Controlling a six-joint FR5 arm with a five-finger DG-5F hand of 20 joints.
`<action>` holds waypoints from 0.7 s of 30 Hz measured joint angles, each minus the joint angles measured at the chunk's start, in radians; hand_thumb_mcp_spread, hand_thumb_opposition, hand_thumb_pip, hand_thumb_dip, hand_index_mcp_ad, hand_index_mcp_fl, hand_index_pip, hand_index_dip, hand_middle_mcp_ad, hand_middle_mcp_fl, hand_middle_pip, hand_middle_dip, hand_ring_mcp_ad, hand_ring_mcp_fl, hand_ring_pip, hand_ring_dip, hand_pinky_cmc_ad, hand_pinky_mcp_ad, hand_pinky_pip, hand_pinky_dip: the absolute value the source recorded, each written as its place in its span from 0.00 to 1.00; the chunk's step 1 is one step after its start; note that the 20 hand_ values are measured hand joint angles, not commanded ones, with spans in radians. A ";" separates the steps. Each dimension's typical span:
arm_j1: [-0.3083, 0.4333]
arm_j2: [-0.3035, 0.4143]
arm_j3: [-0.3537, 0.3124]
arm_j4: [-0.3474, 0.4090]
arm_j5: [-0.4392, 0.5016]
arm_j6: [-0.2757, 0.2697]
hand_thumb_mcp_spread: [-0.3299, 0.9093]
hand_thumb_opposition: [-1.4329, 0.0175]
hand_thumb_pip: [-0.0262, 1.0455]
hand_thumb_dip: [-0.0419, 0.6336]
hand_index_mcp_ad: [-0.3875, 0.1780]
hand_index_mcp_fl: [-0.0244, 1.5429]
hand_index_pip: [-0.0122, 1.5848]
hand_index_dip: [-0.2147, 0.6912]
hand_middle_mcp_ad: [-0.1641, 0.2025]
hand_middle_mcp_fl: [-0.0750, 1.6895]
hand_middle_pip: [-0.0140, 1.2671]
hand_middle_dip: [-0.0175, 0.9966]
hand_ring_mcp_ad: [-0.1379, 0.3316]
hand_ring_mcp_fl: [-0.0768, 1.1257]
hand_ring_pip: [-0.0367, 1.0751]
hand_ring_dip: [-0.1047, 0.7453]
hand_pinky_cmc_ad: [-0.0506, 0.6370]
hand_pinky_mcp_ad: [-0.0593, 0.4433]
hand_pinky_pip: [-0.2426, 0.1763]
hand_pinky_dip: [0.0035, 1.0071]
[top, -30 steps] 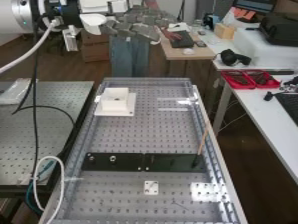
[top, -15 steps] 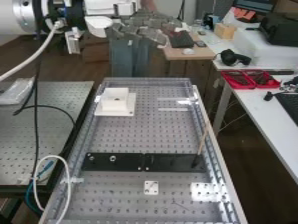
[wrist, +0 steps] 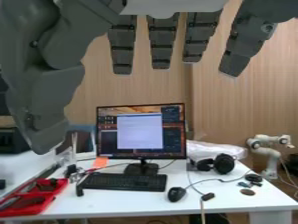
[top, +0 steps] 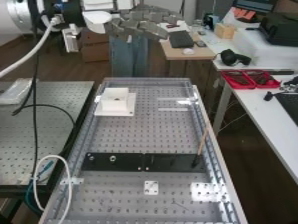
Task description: Grab the bearing and place it in the white container
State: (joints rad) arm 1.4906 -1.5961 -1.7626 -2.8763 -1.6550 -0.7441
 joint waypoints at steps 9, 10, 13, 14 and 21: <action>-0.021 -0.002 0.004 -0.022 -0.020 0.004 0.52 0.48 0.41 0.32 0.45 0.14 0.08 0.42 0.63 0.06 0.11 0.22 0.56 0.06 0.11 0.24 0.67 0.71 0.37 0.27; -0.022 -0.001 0.003 -0.023 -0.020 0.004 0.52 0.48 0.41 0.32 0.45 0.14 0.08 0.42 0.63 0.06 0.11 0.22 0.56 0.06 0.11 0.24 0.67 0.71 0.37 0.27; -0.027 0.005 0.000 -0.027 -0.025 0.003 0.52 0.48 0.41 0.32 0.45 0.14 0.08 0.42 0.63 0.06 0.11 0.22 0.56 0.06 0.11 0.24 0.67 0.71 0.37 0.27; -0.027 0.007 -0.001 -0.029 -0.026 0.001 0.52 0.48 0.41 0.32 0.45 0.14 0.08 0.42 0.63 0.06 0.11 0.22 0.56 0.06 0.11 0.24 0.67 0.71 0.37 0.27; -0.026 0.020 -0.014 -0.029 -0.024 0.009 0.52 0.48 0.41 0.32 0.45 0.14 0.08 0.42 0.63 0.06 0.11 0.22 0.56 0.06 0.11 0.24 0.67 0.71 0.37 0.27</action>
State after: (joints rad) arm 1.4649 -1.5757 -1.7770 -2.9052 -1.6785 -0.7350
